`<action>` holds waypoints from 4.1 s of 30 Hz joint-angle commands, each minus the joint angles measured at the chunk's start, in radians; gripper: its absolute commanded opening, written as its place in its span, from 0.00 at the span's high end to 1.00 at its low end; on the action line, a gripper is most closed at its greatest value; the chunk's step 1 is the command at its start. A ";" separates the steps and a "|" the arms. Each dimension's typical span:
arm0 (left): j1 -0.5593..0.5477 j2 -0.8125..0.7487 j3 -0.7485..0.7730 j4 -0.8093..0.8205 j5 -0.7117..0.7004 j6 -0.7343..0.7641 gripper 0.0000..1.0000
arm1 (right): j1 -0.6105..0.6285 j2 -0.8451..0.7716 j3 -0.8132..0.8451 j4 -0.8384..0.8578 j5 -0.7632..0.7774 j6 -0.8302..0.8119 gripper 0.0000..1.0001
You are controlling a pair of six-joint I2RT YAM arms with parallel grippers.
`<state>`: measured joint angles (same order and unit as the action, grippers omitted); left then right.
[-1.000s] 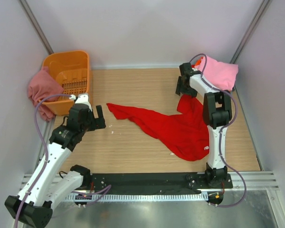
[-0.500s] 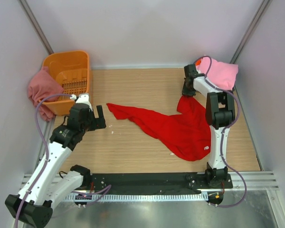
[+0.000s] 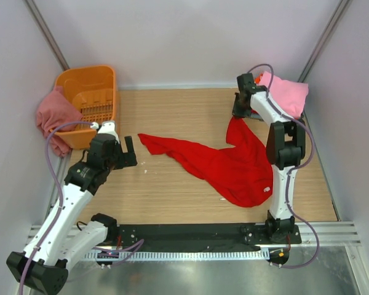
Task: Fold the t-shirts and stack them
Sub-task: Flatten the tshirt out
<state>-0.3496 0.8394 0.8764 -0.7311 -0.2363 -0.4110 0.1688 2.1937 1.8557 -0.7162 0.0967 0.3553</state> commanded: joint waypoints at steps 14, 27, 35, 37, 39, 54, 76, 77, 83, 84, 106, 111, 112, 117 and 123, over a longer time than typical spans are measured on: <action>0.000 -0.086 0.249 -0.011 -0.107 0.034 0.03 | 0.107 -1.159 -0.045 -0.048 0.278 -0.130 0.99; -0.003 -0.022 0.081 0.104 0.110 -0.130 0.06 | 0.107 -1.477 -0.756 -0.155 0.347 0.191 0.99; -0.326 0.193 0.042 0.302 -0.016 -0.259 0.09 | 0.107 -1.424 -0.658 -0.184 0.460 0.148 0.99; -0.420 0.315 0.102 0.308 -0.050 -0.259 0.09 | 0.107 -1.376 -0.621 -0.143 0.445 0.128 0.99; -0.466 0.390 0.143 0.305 -0.064 -0.262 0.09 | 0.107 -1.321 -0.549 -0.080 0.211 0.081 0.99; -0.480 0.267 0.188 0.243 -0.120 -0.229 0.07 | 0.107 -1.015 0.348 -0.345 0.926 -0.075 0.99; -0.485 0.900 0.510 0.467 0.025 -0.121 0.09 | 0.107 -1.378 -0.549 -0.410 0.520 0.185 0.99; -0.485 0.979 0.551 0.469 0.025 -0.111 0.09 | 0.107 -1.376 -0.570 -0.404 0.515 0.185 0.99; -0.483 1.280 0.933 0.374 0.051 -0.094 0.08 | 0.107 -1.376 -0.635 -0.348 0.477 0.175 0.99; -0.483 1.347 1.022 0.357 0.054 -0.091 0.07 | 0.107 -1.373 -0.639 -0.342 0.477 0.171 0.99; -0.466 1.736 1.487 0.331 0.100 -0.114 0.66 | 0.107 -1.353 -0.730 -0.264 0.480 0.126 0.99; -0.466 1.666 1.492 0.319 0.063 -0.072 1.00 | 0.107 -1.352 -0.725 -0.266 0.474 0.128 0.99; -0.465 1.646 1.492 0.311 0.057 -0.058 1.00 | 0.107 -1.350 -0.718 -0.262 0.472 0.125 0.99; -0.419 1.429 1.490 0.257 0.037 0.023 1.00 | 0.107 -1.290 -0.610 -0.241 0.515 0.093 0.99; -0.341 1.131 1.454 0.153 0.019 0.100 1.00 | 0.100 -1.200 -0.374 -0.246 0.586 0.053 0.99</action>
<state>-0.7494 2.2383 2.3215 -0.5617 -0.1684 -0.3885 0.2752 0.9932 1.3689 -1.0050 0.6071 0.4412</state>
